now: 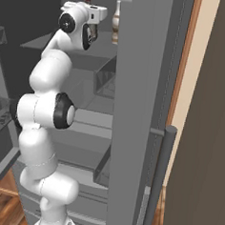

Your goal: Place the liquors on the top shelf of the fridge to keep them out of children's reach, and place the peach on lower shelves for easy access.

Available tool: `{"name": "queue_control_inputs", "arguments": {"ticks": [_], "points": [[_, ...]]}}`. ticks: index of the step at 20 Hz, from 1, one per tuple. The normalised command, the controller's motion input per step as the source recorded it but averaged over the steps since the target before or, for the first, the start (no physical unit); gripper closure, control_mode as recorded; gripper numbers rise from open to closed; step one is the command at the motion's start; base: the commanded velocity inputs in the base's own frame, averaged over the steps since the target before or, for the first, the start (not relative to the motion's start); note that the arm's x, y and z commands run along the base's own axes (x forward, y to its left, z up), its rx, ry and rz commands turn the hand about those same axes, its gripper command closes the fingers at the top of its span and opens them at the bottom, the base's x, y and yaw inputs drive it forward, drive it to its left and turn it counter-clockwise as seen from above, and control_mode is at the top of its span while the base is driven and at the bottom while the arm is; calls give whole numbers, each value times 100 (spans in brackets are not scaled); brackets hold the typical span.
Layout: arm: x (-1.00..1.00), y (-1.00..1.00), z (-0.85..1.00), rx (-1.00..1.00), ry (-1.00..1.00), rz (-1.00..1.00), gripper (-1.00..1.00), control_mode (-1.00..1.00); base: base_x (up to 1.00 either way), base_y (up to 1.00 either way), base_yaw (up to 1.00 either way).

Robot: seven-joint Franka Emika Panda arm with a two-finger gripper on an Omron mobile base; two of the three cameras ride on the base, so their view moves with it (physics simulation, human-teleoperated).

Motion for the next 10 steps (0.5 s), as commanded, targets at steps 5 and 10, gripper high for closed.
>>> {"name": "queue_control_inputs", "arguments": {"ticks": [5, 10], "points": [[29, 0, 0, 0, 0, 0, -100, -100, 0, 0, 0], [0, -1, 0, 0, 0, 0, -100, -100, 0, 0, 0]]}}
